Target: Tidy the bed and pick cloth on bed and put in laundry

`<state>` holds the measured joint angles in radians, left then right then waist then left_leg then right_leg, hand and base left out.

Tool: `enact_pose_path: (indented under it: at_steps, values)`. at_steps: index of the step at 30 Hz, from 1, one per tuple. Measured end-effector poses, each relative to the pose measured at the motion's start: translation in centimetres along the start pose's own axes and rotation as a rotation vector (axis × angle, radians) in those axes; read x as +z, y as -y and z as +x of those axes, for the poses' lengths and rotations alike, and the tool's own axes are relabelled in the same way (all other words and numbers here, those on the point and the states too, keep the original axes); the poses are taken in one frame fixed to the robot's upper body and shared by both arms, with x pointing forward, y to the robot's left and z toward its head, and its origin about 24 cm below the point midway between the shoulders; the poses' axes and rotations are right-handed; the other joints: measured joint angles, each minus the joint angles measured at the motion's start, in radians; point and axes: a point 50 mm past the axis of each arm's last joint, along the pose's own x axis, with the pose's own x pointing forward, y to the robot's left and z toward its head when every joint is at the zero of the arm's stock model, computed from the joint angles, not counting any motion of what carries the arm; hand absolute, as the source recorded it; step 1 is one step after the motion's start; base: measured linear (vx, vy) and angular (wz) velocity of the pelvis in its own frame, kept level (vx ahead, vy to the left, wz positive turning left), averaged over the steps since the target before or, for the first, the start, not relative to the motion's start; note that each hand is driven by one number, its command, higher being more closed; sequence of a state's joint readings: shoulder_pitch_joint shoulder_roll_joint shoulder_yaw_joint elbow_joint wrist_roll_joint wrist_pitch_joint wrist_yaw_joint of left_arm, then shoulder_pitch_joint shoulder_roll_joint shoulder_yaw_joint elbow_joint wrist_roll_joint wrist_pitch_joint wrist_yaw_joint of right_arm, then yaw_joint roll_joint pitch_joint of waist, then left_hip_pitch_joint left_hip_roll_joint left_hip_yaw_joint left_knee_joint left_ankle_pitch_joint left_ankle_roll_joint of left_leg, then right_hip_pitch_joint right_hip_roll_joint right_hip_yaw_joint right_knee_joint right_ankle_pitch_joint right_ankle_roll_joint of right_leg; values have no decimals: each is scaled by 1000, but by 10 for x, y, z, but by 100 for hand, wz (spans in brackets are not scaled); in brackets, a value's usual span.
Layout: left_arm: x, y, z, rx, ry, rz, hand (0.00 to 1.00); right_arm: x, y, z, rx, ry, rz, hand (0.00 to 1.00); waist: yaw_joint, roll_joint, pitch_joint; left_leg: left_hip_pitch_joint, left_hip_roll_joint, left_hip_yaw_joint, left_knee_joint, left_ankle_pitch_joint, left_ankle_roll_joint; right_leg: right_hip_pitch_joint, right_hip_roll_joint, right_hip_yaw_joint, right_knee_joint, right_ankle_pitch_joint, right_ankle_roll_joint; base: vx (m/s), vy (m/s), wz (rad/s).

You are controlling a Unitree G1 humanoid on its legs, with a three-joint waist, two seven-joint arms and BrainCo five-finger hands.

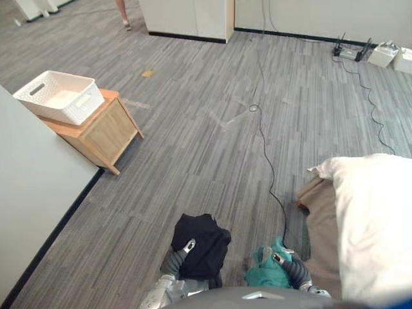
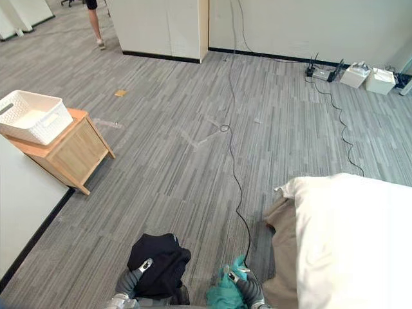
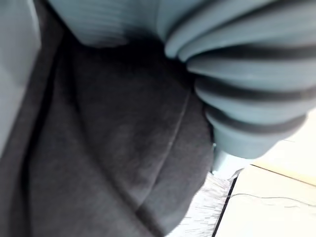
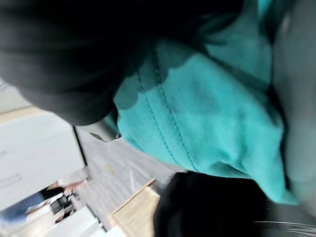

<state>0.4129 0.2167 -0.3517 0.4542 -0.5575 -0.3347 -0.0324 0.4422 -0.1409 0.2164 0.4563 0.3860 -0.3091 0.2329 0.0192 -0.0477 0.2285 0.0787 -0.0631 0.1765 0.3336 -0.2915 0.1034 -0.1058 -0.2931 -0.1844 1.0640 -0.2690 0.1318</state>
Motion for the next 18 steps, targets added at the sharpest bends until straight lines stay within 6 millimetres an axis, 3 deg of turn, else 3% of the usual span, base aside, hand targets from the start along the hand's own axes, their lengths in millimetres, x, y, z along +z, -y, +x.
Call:
enact_pose_path:
  at_steps: [2,5,7,8,9,11,12,14,15,16,17,18]
  values:
    - [-2,0,-1,0,-12,0,100,2,-3,-2,4,22,3,100,-10,-1,1,82,1,-44,-62,1,0,-64,32,-35,-54,-29,-16,462,43,71]
    - [-9,0,0,10,-51,-1,100,4,-5,-2,14,41,0,100,-43,10,10,194,31,-134,-118,0,-1,-105,91,-95,-361,-29,-71,458,-32,96]
    - [-11,-1,0,11,-62,6,100,4,-6,-1,19,46,1,100,-53,13,11,238,57,-171,-126,-9,-19,-109,123,-88,-607,73,-83,450,-100,93]
    - [-12,-1,0,3,-62,26,100,4,-6,-2,22,46,1,100,-54,15,12,264,76,-187,-126,-29,-53,-109,144,-73,-739,207,-93,494,-168,96]
    - [-13,-2,-1,4,-61,38,100,3,-7,-2,24,41,1,100,-53,21,14,289,97,-191,-122,-53,-96,-85,160,-53,-790,354,-152,515,-189,74]
    - [-15,3,1,0,-50,27,100,11,-4,5,20,68,-13,100,-23,72,29,303,141,-188,-111,-47,-127,-86,181,-69,-703,286,-166,502,-198,28]
    - [-15,6,0,-14,-29,25,100,16,-1,4,12,91,-25,100,-28,84,46,319,144,-186,-114,-24,-158,-109,157,-81,-601,226,-164,465,-201,30]
    - [-18,8,-2,-29,-25,20,100,19,3,4,12,101,-36,100,-39,98,42,323,150,-186,-103,2,-180,-129,135,-106,-502,141,-174,482,-229,42]
    - [-19,7,-3,-28,-25,22,100,18,6,5,9,88,-39,100,-31,100,33,292,155,-183,-28,2,-181,-117,138,-109,-495,70,-173,498,-244,26]
    - [-19,7,-3,-28,-24,20,100,19,7,5,7,84,-41,100,-30,106,31,261,166,-183,40,2,-181,-112,142,-116,-488,58,-177,375,-191,18]
    - [-19,8,-3,-34,-21,15,100,20,13,5,-4,69,-49,100,-32,124,28,178,195,-183,218,33,-175,-81,162,-137,-509,37,-185,244,-135,18]
    - [-18,8,-3,-42,-15,14,100,19,17,5,-15,56,-47,100,-34,135,29,107,223,-179,366,116,-171,-40,191,-146,-546,27,-194,312,-172,13]
